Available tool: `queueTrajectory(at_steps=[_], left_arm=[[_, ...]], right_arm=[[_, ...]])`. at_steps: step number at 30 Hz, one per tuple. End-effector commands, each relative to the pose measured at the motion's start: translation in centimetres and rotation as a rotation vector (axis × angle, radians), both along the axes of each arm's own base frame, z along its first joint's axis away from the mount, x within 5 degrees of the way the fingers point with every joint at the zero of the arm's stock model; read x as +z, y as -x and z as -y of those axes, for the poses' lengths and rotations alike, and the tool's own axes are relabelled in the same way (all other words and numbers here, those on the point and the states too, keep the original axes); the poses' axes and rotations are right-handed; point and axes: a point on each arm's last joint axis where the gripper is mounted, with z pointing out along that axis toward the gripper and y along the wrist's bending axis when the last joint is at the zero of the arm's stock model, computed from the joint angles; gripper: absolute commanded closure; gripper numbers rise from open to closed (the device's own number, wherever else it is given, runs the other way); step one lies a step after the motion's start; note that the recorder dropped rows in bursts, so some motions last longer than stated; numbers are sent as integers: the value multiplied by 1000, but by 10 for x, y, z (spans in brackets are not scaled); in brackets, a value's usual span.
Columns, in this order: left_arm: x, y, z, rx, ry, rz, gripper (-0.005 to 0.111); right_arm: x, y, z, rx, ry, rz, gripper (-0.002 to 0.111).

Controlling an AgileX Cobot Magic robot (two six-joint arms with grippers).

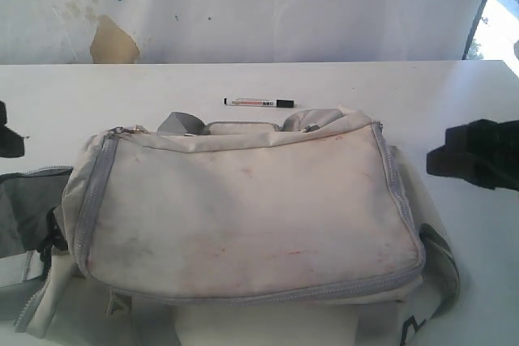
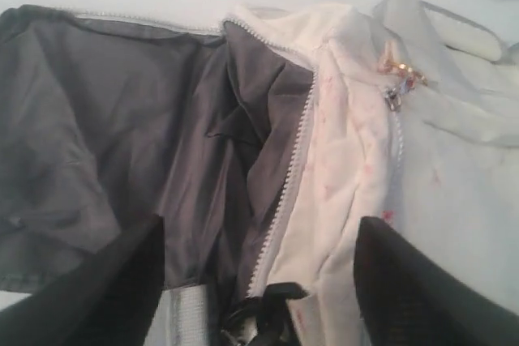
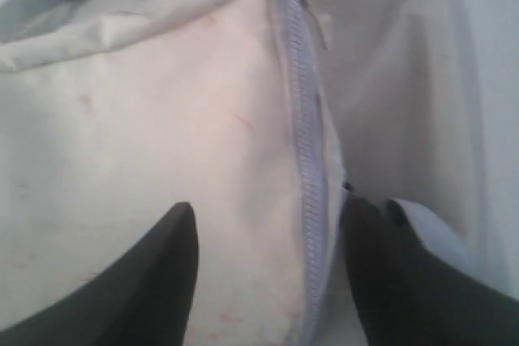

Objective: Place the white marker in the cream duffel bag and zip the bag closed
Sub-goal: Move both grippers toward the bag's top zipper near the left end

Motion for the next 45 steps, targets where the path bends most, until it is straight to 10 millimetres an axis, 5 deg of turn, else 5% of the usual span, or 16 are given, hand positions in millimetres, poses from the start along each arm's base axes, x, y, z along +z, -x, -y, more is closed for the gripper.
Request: queueTrajectory(at_steps=[1,10,17,30,39,42,45], left_arm=[[-1,-40,13,-18,153,-35,34],[-26,-97,16,-6,278,-190,35],[-42,-112,-4,-6,488,-276,60],[-74,-128,2,-73,640,-311,49],[-85,-135,-1,-24,625,-302,107],[-83,-136,1,-58,631,-268,107],[-73,-136,7,-167,714,-184,107]], right_arm=[[16,-7,-17,130,-189,52,57],[20,-14,-44,259,-273,4,59],[17,-16,-67,285,-275,27,59],[10,-33,-115,340,-279,17,59],[-2,-58,-169,571,-176,165,59],[-3,-79,-186,614,-204,277,59],[-12,-96,-201,524,-354,121,62]])
